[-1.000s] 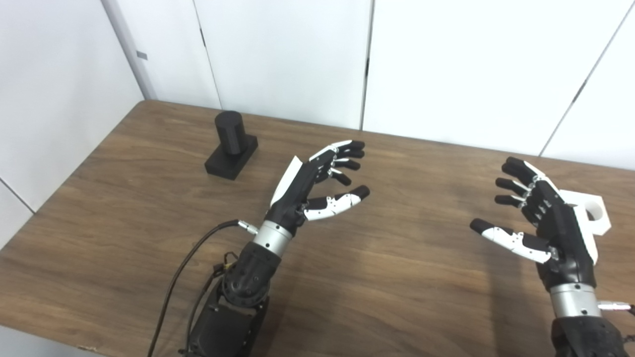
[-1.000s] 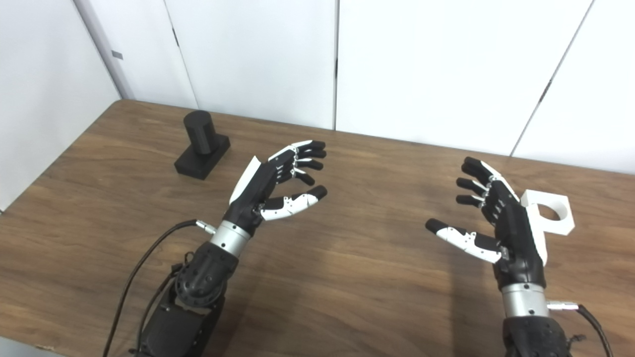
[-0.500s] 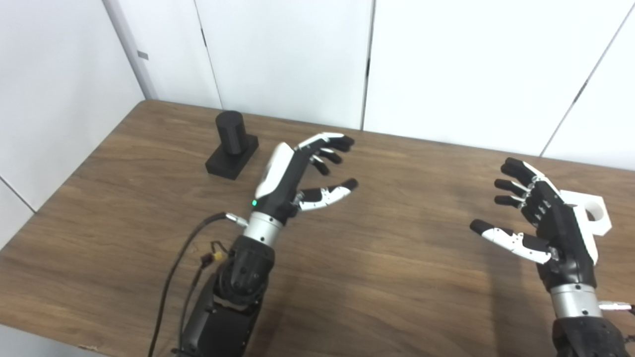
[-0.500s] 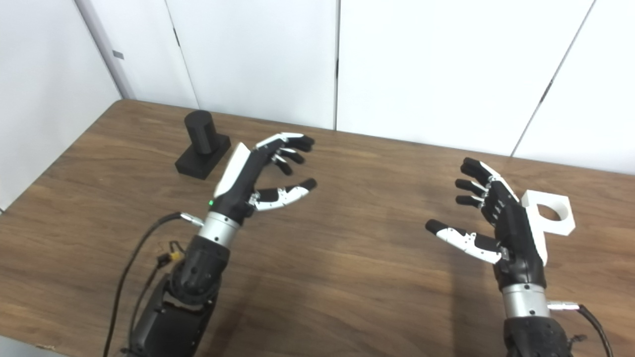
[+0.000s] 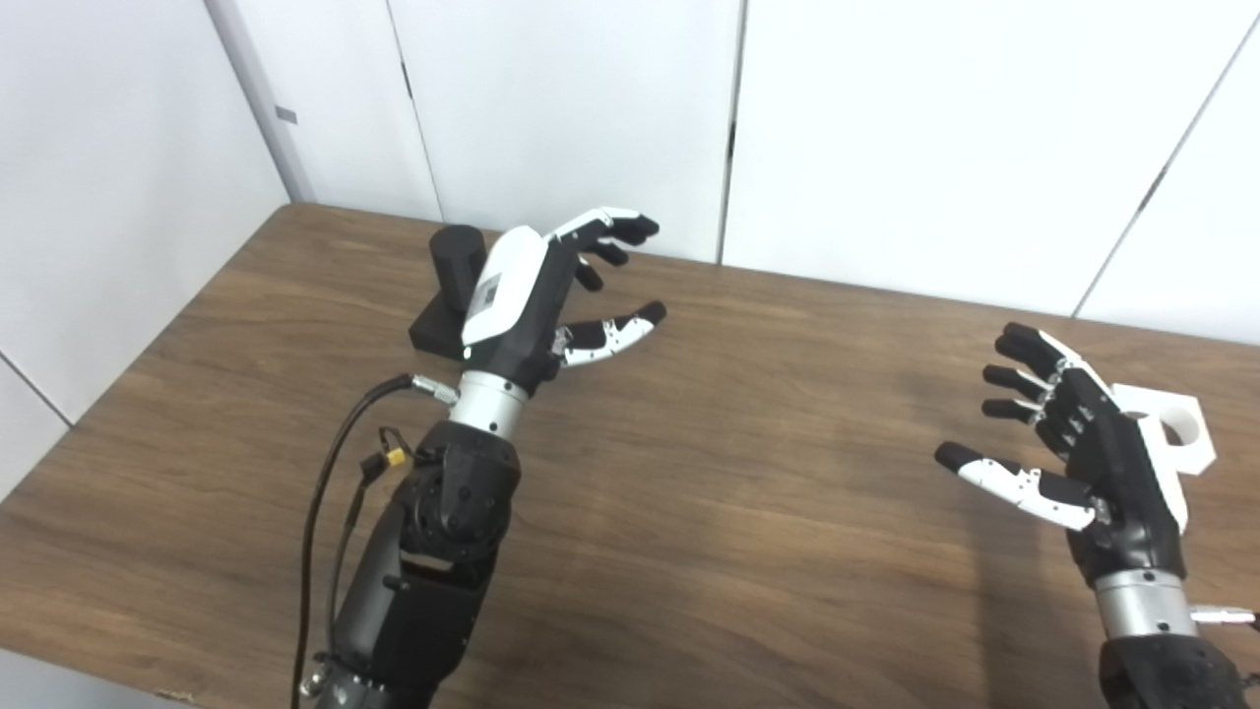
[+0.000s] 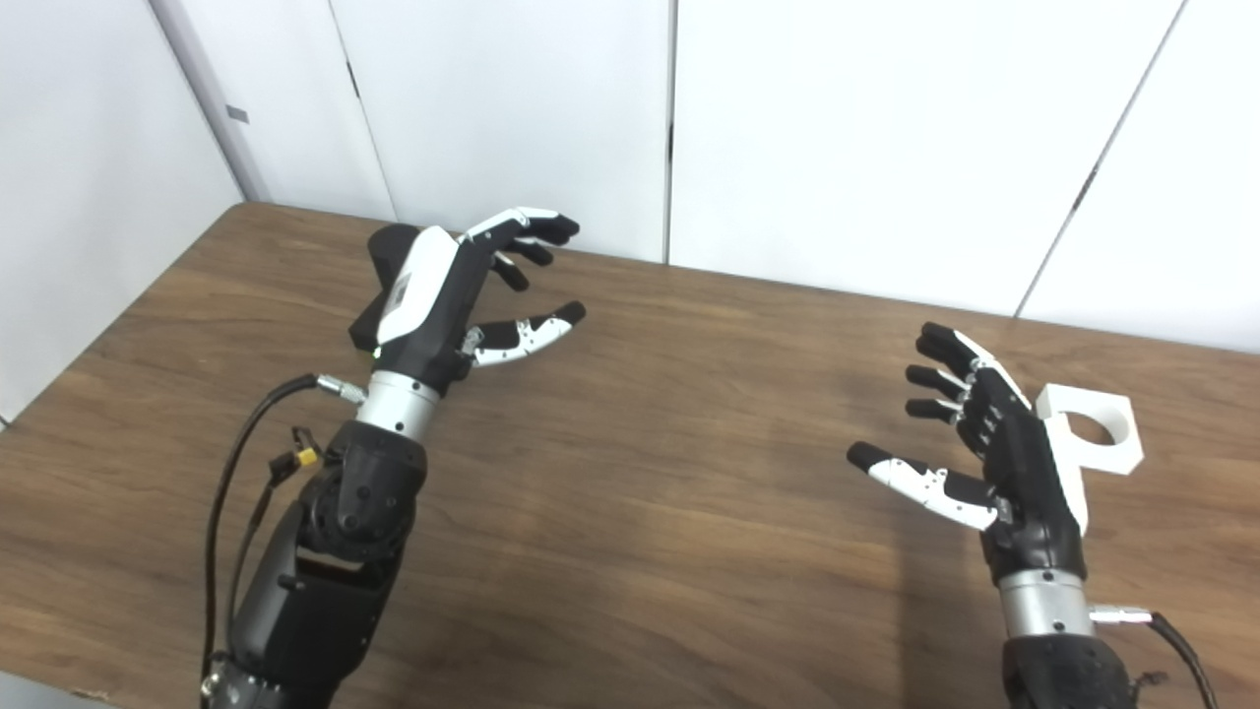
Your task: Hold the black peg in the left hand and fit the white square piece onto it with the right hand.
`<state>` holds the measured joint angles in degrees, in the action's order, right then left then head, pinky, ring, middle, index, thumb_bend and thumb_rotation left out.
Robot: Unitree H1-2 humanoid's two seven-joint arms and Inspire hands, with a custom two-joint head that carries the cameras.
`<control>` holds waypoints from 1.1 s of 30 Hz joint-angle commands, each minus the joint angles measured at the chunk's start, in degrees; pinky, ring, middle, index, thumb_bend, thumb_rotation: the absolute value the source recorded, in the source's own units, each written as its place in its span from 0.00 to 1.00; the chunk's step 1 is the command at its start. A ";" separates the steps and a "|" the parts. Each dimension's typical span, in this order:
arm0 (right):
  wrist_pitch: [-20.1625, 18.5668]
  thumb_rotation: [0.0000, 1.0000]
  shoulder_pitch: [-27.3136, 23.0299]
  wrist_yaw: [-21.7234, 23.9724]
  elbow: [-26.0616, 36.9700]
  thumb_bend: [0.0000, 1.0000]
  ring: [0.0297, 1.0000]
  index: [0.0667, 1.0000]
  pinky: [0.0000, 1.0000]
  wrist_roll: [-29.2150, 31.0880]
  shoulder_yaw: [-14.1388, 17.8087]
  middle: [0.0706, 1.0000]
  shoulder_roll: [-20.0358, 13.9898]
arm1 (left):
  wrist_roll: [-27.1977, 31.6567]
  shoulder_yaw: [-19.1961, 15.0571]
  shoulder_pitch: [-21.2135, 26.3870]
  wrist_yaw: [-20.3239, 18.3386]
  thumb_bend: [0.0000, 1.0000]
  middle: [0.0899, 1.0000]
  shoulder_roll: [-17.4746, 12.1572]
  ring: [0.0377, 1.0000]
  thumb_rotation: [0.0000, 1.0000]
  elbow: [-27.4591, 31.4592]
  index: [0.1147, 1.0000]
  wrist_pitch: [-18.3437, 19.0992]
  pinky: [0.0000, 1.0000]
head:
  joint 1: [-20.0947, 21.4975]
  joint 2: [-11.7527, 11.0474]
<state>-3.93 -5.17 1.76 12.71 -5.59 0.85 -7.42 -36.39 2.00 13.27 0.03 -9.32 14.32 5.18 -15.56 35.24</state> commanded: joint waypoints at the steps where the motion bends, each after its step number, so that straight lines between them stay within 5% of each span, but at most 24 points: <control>1: 0.98 0.04 -2.02 0.11 2.63 0.65 0.76 0.81 0.67 0.63 0.54 0.82 -0.46 | -2.10 -0.99 3.28 1.77 0.61 0.68 -1.65 0.65 0.05 1.36 0.67 0.44 0.54 | -0.02 0.07; 14: 1.30 0.03 -1.78 0.65 2.48 0.64 0.75 0.81 0.66 0.85 0.42 0.83 -0.83 | -6.14 -3.57 6.53 1.78 0.63 0.75 -6.84 0.72 0.20 -1.80 0.74 5.45 0.60 | -0.12 0.23; 23: 1.95 0.02 -1.62 1.06 2.01 0.64 0.74 0.83 0.65 1.49 0.56 0.85 -0.69 | -8.35 -3.62 9.07 7.36 0.65 0.80 -10.11 0.76 0.23 -7.52 0.73 3.65 0.63 | -0.14 0.15; 33: 1.70 0.03 -1.42 1.41 2.32 0.63 0.74 0.83 0.66 1.43 0.69 0.85 -0.86 | -11.48 -2.96 13.03 7.00 0.66 0.86 -13.79 0.86 0.31 -10.99 0.77 7.34 0.71 | -0.18 0.32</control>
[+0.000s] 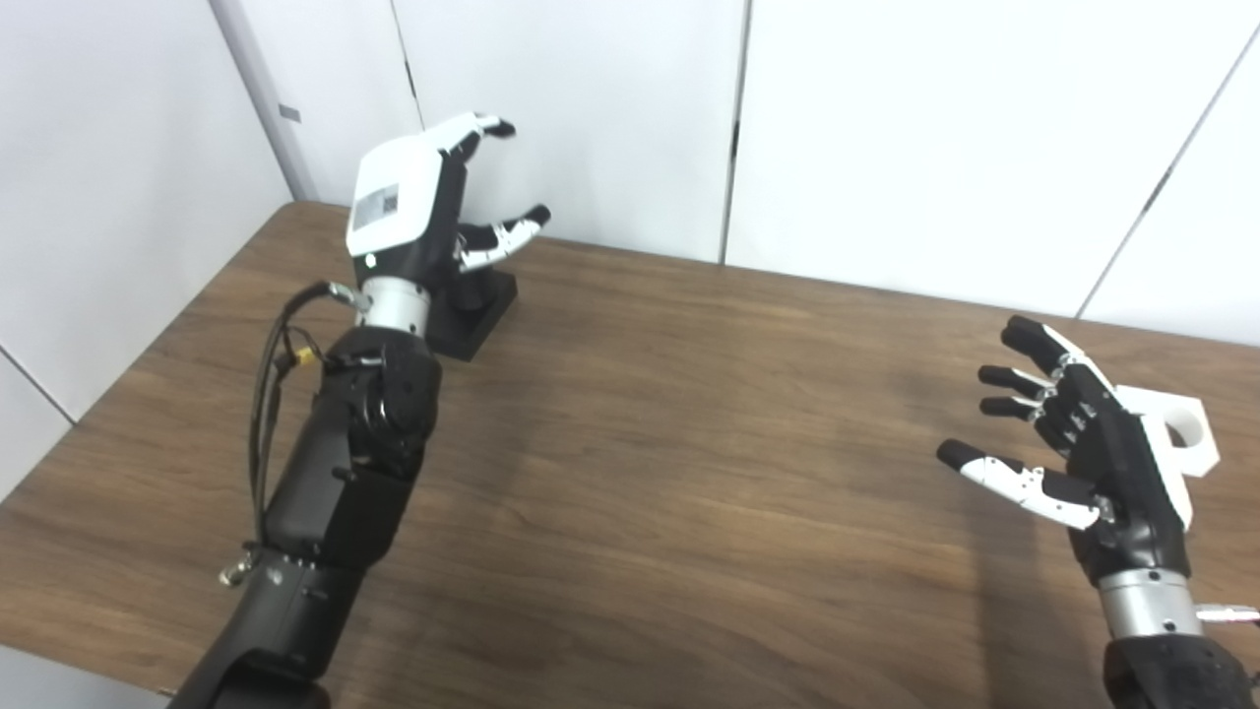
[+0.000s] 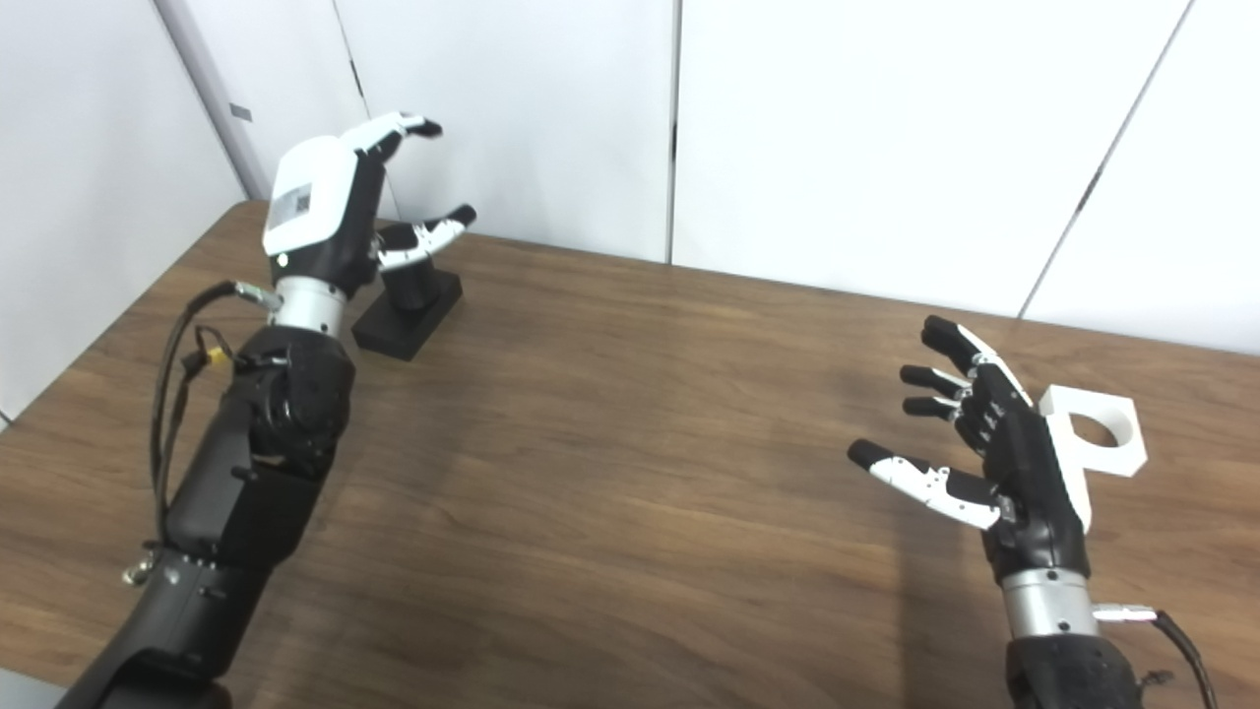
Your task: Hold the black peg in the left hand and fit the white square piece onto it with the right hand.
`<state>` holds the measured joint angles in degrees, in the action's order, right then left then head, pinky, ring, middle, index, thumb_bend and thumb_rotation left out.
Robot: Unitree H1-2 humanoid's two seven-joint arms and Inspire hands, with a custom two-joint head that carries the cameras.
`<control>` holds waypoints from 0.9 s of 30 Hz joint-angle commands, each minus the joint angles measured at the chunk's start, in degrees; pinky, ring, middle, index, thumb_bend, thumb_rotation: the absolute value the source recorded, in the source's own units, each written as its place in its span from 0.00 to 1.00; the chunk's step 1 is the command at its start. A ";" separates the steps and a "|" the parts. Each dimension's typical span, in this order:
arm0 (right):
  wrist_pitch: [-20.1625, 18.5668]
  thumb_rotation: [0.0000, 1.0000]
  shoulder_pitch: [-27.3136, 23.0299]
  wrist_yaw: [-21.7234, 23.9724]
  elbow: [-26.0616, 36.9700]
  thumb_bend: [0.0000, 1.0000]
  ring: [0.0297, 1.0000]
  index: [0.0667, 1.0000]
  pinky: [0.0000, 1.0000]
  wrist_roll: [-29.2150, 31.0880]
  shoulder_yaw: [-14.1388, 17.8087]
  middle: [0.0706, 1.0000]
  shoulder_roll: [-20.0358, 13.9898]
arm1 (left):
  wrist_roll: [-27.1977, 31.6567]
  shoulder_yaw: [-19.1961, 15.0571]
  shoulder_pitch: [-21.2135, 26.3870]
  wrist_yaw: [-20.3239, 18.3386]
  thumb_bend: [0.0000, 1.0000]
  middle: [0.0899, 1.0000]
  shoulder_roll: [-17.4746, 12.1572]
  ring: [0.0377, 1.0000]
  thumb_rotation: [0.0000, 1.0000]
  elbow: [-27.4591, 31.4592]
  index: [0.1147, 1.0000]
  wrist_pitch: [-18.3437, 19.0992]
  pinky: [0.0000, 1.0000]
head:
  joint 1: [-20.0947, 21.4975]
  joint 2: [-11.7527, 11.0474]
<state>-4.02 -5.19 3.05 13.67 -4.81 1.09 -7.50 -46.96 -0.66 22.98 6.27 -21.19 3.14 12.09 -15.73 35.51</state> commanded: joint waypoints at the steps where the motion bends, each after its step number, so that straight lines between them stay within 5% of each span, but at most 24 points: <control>1: 1.65 0.02 -1.38 0.17 1.48 0.63 0.74 0.82 0.65 0.60 0.44 0.85 -0.82 | -0.99 -0.33 3.68 0.83 0.67 0.86 -2.33 0.85 0.31 -0.32 0.77 0.46 0.69 | -0.01 0.04; 10: 1.15 0.01 -1.53 0.59 1.64 0.62 0.75 0.82 0.66 1.17 0.62 0.86 -0.94 | -1.99 -0.07 5.67 2.33 0.71 0.84 -4.82 0.80 0.37 -4.37 0.73 1.40 0.63 | -0.09 0.14; 27: 0.76 0.01 -1.17 0.87 2.29 0.62 0.75 0.82 0.66 1.54 0.75 0.85 -1.54 | -6.92 2.05 8.31 0.63 0.84 0.89 -4.00 0.87 0.53 -7.53 0.75 14.35 0.73 | 0.16 0.50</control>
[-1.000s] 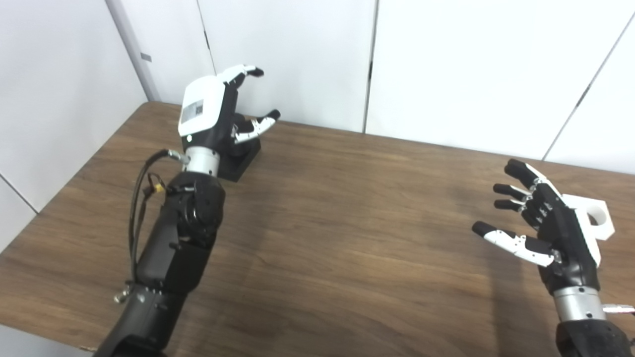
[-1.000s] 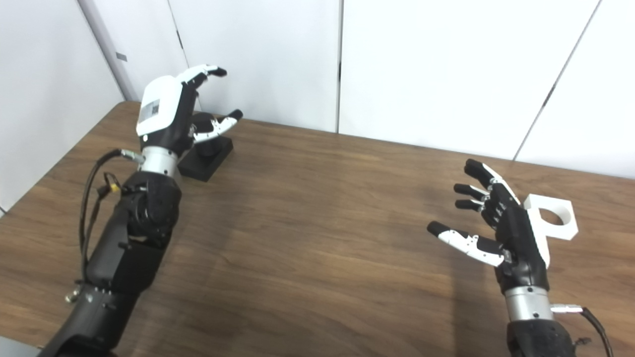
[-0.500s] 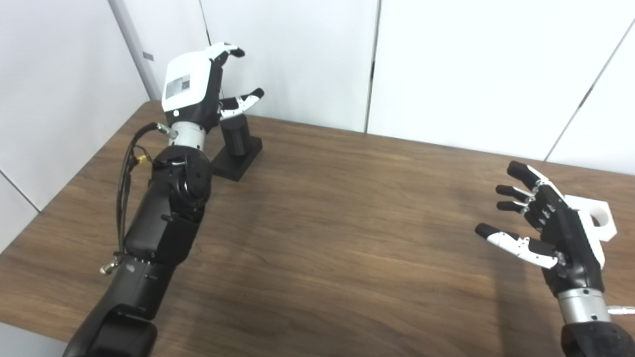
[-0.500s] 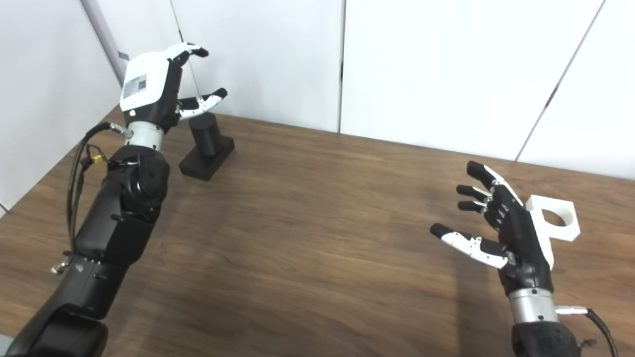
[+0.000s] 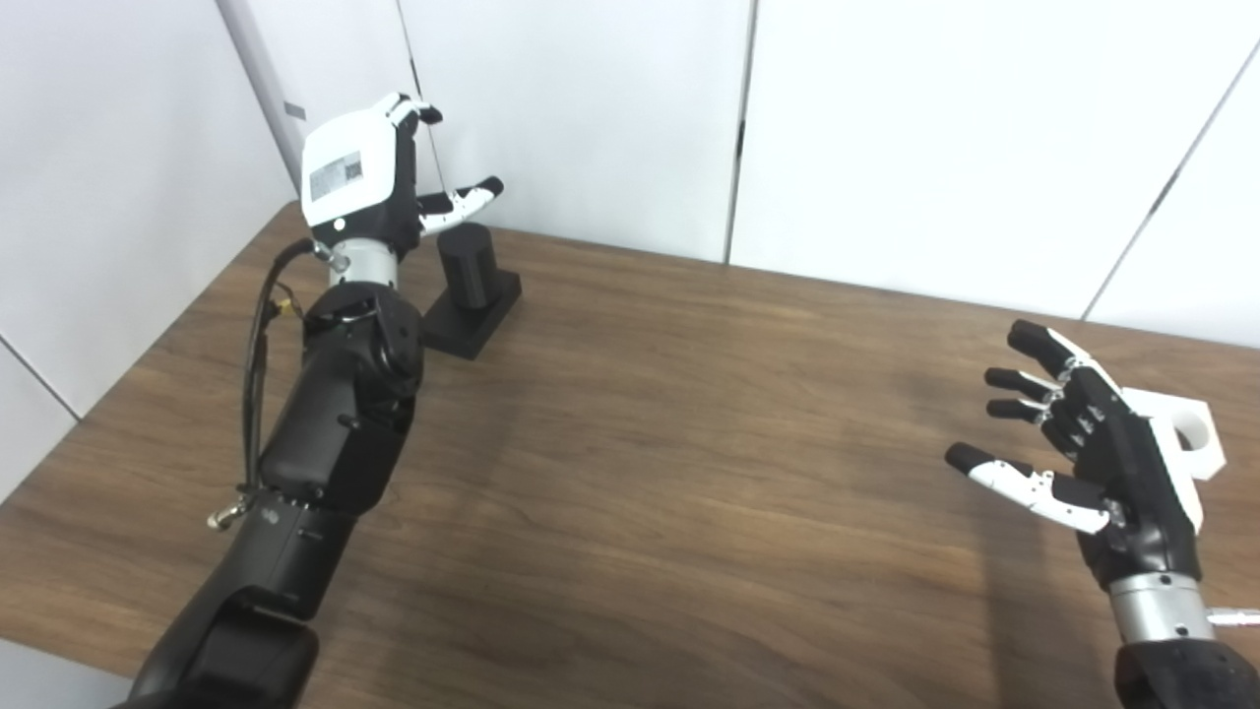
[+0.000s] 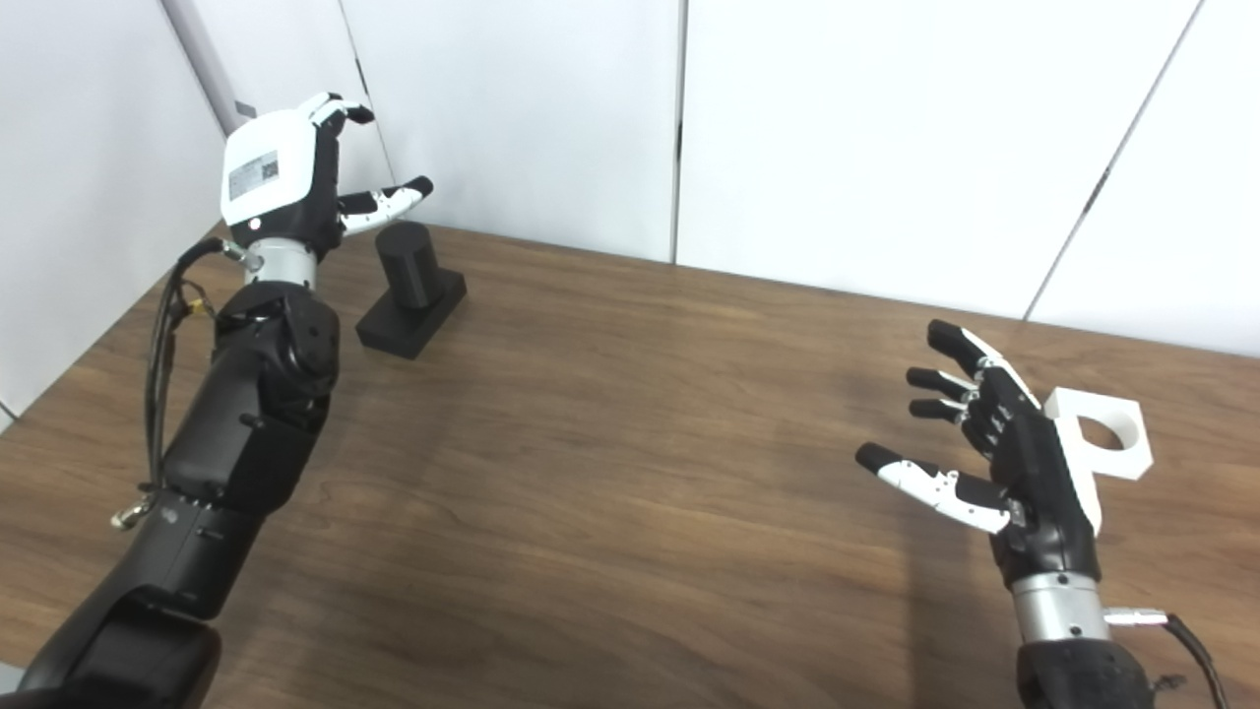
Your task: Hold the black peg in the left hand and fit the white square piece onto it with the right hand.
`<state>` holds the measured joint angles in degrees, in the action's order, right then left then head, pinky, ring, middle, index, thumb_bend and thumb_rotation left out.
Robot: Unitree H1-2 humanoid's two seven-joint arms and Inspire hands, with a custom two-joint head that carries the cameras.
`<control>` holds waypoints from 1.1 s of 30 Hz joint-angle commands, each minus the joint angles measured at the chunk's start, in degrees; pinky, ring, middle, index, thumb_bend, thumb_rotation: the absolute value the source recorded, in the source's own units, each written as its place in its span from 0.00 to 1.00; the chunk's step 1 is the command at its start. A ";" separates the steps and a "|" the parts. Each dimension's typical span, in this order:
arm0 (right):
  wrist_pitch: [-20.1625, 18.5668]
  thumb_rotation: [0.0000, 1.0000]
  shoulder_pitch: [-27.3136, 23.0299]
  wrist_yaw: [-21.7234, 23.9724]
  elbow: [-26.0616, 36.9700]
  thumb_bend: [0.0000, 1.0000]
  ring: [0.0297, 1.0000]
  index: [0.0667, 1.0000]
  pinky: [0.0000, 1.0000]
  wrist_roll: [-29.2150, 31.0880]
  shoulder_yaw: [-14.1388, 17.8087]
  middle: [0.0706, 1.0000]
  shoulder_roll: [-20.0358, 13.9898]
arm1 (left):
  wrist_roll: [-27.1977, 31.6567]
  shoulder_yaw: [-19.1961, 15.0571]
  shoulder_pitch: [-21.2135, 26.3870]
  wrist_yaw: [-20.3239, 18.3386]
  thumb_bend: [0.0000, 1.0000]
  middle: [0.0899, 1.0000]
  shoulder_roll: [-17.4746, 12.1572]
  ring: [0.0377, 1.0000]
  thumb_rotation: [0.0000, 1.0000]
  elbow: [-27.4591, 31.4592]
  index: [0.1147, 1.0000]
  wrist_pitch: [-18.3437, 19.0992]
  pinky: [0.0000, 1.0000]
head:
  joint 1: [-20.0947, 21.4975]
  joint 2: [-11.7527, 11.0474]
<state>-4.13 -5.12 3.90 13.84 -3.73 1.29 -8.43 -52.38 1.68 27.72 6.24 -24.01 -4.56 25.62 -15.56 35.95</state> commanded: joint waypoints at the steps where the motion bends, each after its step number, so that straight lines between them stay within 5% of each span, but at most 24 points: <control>1: 0.86 0.01 -1.19 0.06 2.18 0.62 0.75 0.82 0.66 0.49 0.54 0.85 -0.66 | -1.58 -0.23 3.67 0.53 0.85 0.90 -1.18 0.88 0.54 -0.01 0.76 1.03 0.74 | -0.02 0.06; 19: 0.64 0.01 -1.62 0.13 2.50 0.58 0.75 0.83 0.66 0.01 0.14 0.86 -0.93 | -11.17 -4.39 3.83 -7.05 0.98 0.95 3.53 0.92 0.72 -2.10 0.77 1.29 0.79 | 0.50 0.53; 33: 0.64 0.00 -1.59 -0.32 2.29 0.58 0.75 0.82 0.66 -0.63 0.09 0.85 -0.58 | -18.25 -8.05 4.23 -14.67 0.94 0.98 6.73 0.94 0.55 -1.67 0.77 1.30 0.76 | 0.79 0.72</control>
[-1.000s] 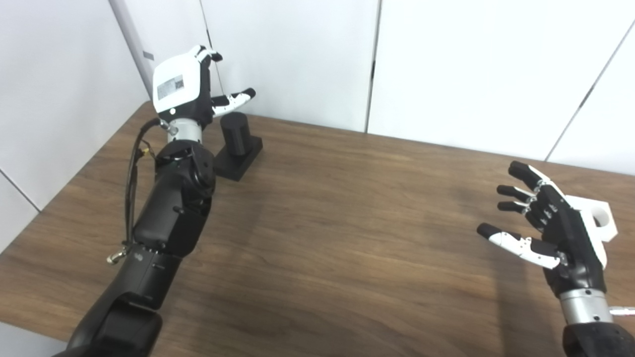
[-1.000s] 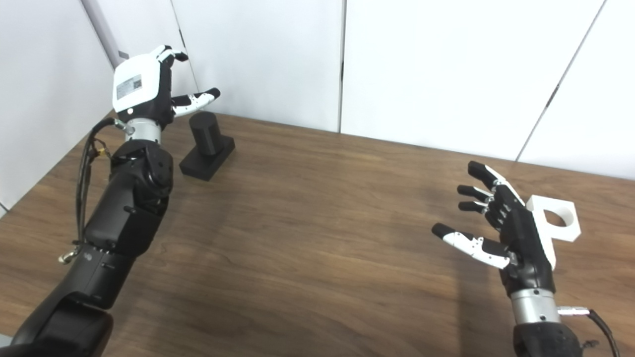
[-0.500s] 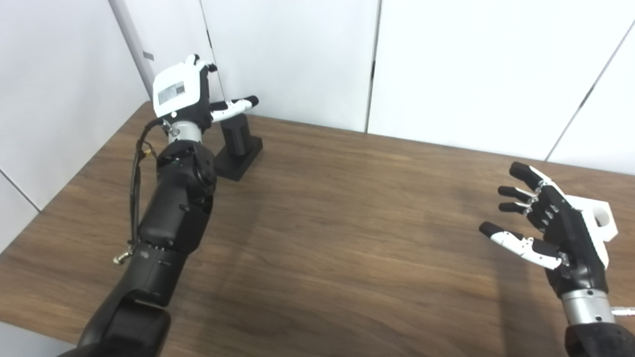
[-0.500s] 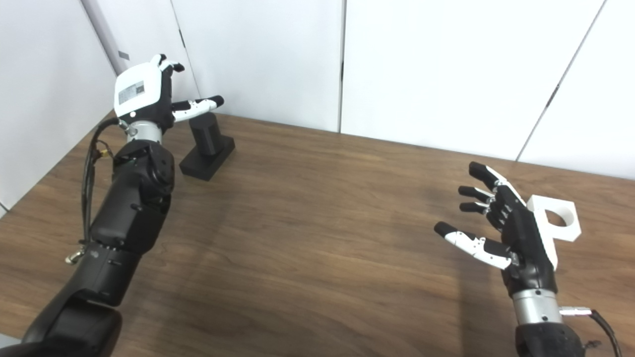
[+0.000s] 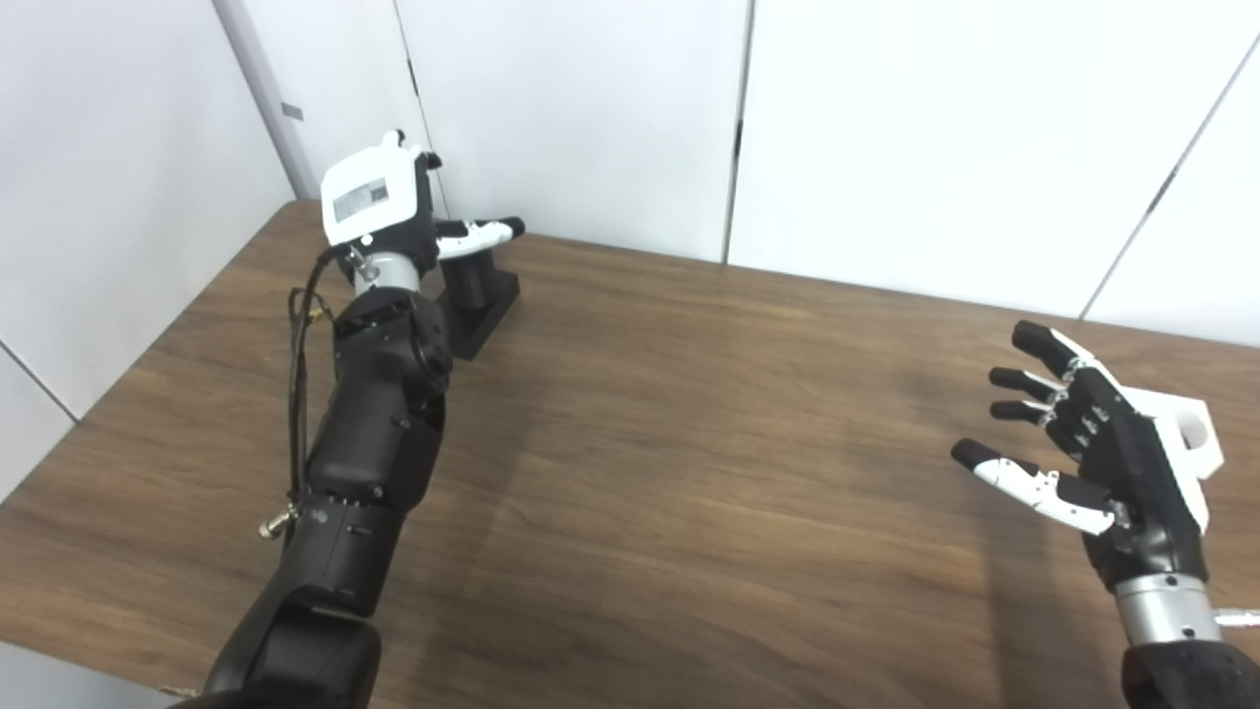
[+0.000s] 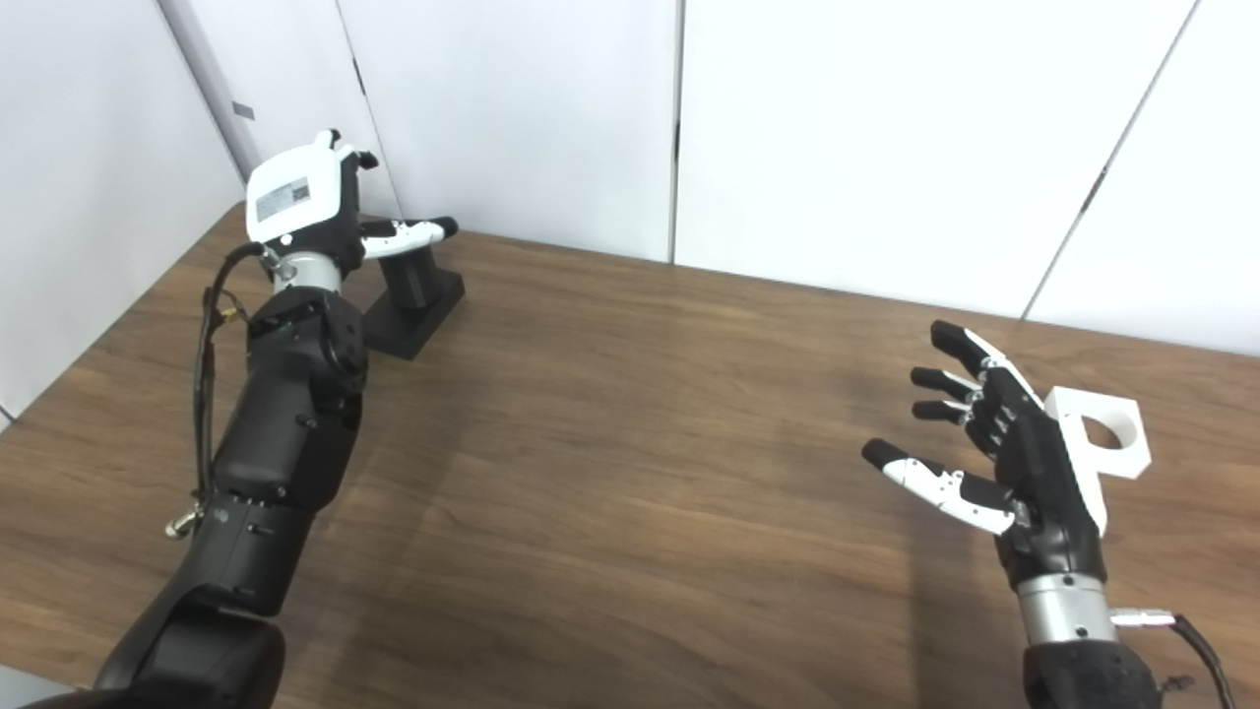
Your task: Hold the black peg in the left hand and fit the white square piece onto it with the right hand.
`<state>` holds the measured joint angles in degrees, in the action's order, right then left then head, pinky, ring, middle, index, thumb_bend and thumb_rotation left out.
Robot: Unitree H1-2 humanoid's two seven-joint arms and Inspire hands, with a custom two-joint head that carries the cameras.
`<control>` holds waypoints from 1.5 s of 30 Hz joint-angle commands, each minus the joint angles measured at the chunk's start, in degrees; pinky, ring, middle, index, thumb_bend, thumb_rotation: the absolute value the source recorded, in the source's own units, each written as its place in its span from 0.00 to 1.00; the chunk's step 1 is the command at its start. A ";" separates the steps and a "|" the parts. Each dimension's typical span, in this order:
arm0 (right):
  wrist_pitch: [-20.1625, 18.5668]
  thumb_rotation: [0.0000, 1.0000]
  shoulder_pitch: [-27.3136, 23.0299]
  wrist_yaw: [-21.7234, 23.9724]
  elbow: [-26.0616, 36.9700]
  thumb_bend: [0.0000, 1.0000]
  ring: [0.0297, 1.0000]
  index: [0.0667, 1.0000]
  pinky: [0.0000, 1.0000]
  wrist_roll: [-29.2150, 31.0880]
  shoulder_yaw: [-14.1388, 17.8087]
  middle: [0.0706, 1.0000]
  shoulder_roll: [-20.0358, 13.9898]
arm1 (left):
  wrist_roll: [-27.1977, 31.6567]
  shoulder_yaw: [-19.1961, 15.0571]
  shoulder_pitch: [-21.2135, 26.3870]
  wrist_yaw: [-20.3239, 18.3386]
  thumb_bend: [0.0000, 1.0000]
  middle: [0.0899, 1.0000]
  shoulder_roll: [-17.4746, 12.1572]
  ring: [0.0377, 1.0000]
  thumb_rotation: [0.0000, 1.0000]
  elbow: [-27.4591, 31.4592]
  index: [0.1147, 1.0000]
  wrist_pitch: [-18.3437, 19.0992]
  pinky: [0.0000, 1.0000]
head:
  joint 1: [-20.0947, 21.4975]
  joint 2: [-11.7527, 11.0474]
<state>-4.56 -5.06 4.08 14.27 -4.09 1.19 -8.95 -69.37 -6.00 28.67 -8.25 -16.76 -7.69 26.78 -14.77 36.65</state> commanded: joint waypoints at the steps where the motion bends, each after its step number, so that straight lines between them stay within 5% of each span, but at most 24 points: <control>1: 0.99 0.00 -1.60 -0.54 1.96 0.58 0.74 0.82 0.66 -0.46 0.14 0.85 -0.01 | -1.43 -0.52 3.27 -0.84 0.94 0.98 -0.40 0.94 0.51 1.60 0.77 0.14 0.75 | 0.00 0.02; 9: 0.69 0.00 -1.22 -0.36 2.34 0.58 0.75 0.82 0.66 -0.14 0.60 0.85 -0.25 | -2.42 -0.40 3.07 -0.69 0.94 0.99 -0.66 0.94 0.44 0.24 0.76 0.13 0.77 | 0.12 0.36; 18: 0.71 0.00 -1.15 -0.39 2.31 0.58 0.74 0.81 0.65 -0.16 0.66 0.85 -0.16 | -4.01 0.96 2.91 1.92 0.96 1.00 -1.76 0.96 0.48 -2.64 0.76 0.13 0.82 | 0.09 0.59; 45: 0.16 0.02 -0.93 0.02 3.23 0.57 0.74 0.81 0.63 -0.32 0.73 0.86 -0.70 | -3.19 1.14 2.09 2.35 0.96 0.97 -1.29 0.93 0.54 -8.05 0.71 0.13 0.72 | 0.74 1.11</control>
<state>-5.16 -4.77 4.14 15.29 -4.88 1.51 -9.20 -72.41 -4.72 28.58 -7.03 -17.00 -16.65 26.76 -13.97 37.71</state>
